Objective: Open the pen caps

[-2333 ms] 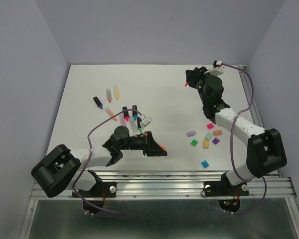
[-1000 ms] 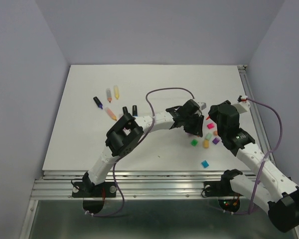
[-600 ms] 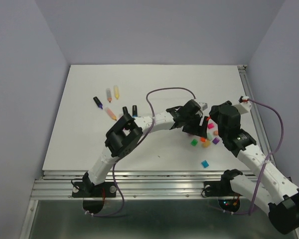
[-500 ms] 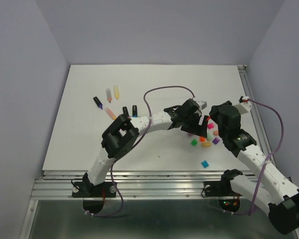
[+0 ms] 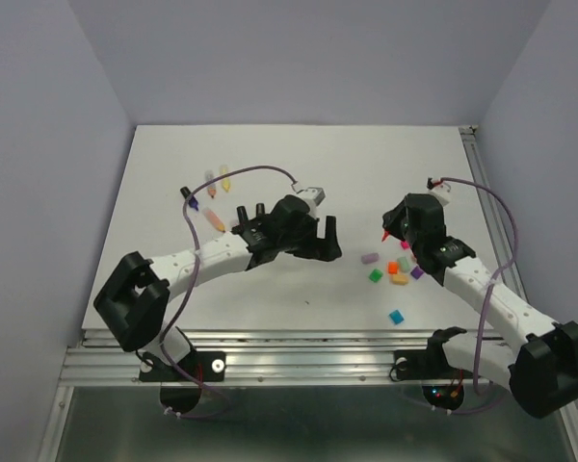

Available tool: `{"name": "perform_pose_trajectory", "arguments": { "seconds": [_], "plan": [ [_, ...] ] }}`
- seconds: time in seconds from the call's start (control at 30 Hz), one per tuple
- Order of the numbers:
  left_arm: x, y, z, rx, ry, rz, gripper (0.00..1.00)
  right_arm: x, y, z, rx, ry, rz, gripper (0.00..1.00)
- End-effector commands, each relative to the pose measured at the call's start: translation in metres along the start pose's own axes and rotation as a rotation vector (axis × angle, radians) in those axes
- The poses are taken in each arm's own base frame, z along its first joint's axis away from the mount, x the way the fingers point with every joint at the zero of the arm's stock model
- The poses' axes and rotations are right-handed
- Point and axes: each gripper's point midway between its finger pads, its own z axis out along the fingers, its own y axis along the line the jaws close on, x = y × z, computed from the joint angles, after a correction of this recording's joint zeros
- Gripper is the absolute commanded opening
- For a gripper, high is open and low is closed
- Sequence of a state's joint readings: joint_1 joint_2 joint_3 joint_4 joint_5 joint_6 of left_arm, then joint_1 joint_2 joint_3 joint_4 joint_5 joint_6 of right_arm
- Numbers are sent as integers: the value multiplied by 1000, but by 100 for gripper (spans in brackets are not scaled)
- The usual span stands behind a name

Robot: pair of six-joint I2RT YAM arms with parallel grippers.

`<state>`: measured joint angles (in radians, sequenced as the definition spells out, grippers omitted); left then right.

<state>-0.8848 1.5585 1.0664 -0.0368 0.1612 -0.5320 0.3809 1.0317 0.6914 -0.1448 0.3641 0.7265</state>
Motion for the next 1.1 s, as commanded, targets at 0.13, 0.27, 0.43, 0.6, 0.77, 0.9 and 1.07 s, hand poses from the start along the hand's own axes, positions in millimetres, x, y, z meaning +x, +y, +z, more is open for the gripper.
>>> {"name": "perform_pose_trajectory", "arguments": {
  "seconds": [0.13,0.27,0.43,0.6,0.77,0.9,1.07],
  "plan": [
    [-12,110,-68,-229,-223,-206,99,53,110,24,-414,230,-148,9],
    [-21,143,-96,-327,-314,-262,99,91,155,46,-463,319,-239,10],
    [-25,170,-119,-432,-399,-343,99,132,200,82,-517,400,-331,10],
    [-27,175,-126,-453,-432,-352,99,171,226,107,-521,481,-408,11],
    [-26,178,-126,-459,-426,-355,99,191,244,129,-517,506,-441,16],
    [-29,175,-122,-443,-417,-346,99,203,253,139,-527,522,-451,18],
    [-26,174,-119,-428,-395,-348,99,218,253,148,-498,547,-479,25]
  ]
}}
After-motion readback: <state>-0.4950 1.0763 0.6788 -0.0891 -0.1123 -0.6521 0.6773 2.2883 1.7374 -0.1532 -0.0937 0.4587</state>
